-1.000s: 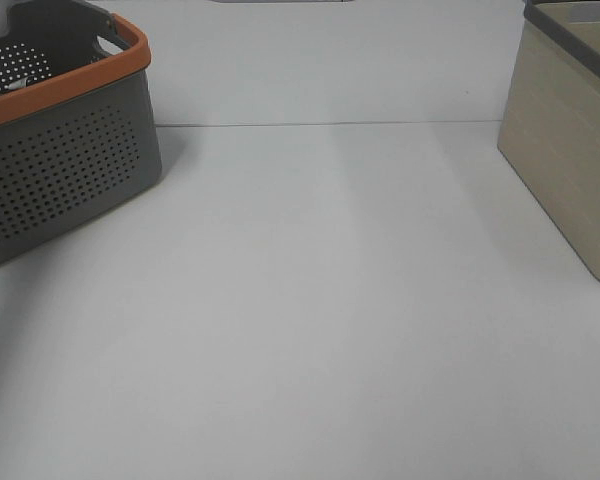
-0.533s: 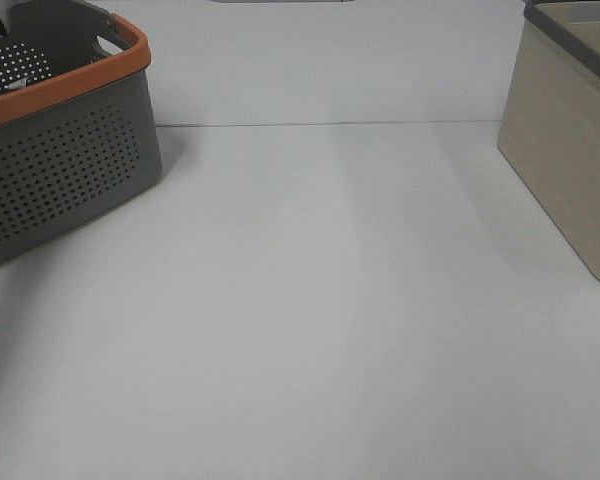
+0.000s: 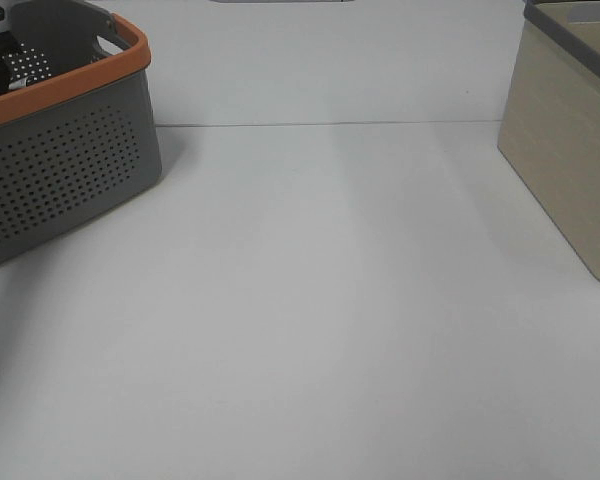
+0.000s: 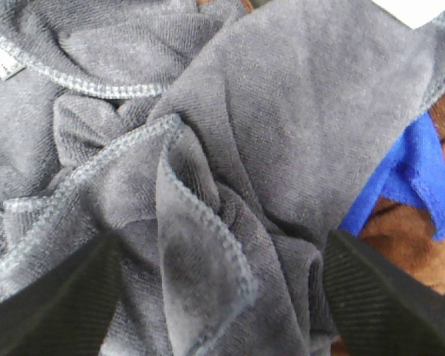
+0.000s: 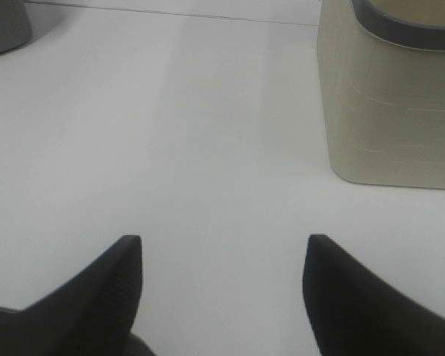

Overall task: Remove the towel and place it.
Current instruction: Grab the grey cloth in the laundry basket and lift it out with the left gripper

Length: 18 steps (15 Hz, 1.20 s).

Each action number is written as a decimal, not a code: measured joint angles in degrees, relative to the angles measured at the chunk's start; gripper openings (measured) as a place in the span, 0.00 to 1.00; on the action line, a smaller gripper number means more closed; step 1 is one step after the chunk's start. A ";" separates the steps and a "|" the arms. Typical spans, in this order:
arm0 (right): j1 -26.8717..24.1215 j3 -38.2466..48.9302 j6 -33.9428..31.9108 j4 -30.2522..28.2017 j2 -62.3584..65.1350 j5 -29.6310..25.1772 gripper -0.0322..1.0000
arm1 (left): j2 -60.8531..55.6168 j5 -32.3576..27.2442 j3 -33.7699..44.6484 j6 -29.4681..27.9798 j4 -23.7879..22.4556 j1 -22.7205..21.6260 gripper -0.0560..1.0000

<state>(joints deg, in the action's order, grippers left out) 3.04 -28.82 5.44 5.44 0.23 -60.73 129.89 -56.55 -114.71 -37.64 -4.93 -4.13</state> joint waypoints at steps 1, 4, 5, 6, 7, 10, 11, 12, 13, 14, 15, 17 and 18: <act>0.00 0.00 -0.40 -0.17 0.00 0.00 0.64 | 0.34 0.29 0.00 -0.11 -0.06 0.00 0.71; 0.00 0.00 -0.40 -0.23 0.00 0.00 0.64 | 1.72 0.86 0.00 -0.29 -0.11 0.00 0.70; 0.00 0.00 -0.46 -0.23 0.00 0.00 0.64 | 2.12 0.92 0.00 -0.29 -0.11 0.00 0.65; 0.00 0.00 -0.46 -0.29 0.00 0.00 0.64 | 2.23 0.92 -0.46 -0.29 -0.11 0.00 0.63; 0.00 0.00 -0.46 -0.29 0.00 0.00 0.64 | 2.29 0.92 -1.09 -0.29 -0.40 0.00 0.60; 0.00 0.00 -0.57 -0.29 0.00 0.00 0.64 | 2.35 0.86 -3.15 -0.06 -0.57 0.00 0.48; 0.00 0.00 -0.63 -0.40 0.00 0.00 0.64 | 2.35 0.86 -3.72 0.52 -0.57 0.00 0.36; 0.00 0.00 -0.69 -0.63 0.00 0.00 0.64 | 2.35 0.86 -3.90 1.38 -0.57 0.00 0.19; 0.00 0.00 -0.80 -0.86 0.00 0.00 0.64 | 2.35 0.80 -3.95 2.18 -0.57 0.00 0.09; 0.00 0.00 -0.86 -0.86 0.00 0.00 0.64 | 2.35 0.57 -3.95 2.86 -0.57 0.00 0.05; 0.00 0.00 -0.86 -0.86 0.00 0.00 0.64 | 2.35 0.23 -4.01 2.98 -0.57 0.00 0.05; 0.00 0.00 -0.86 -0.86 0.00 0.00 0.64 | 2.35 -0.57 -4.01 3.09 -0.57 0.00 0.05; 0.00 0.00 -0.86 -0.86 0.00 0.00 0.64 | 2.35 -0.57 -4.01 3.38 -0.52 0.00 0.05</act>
<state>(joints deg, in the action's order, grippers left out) 3.04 -28.82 4.58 4.58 0.23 -60.73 132.24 -57.12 -118.72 -34.26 -5.44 -4.13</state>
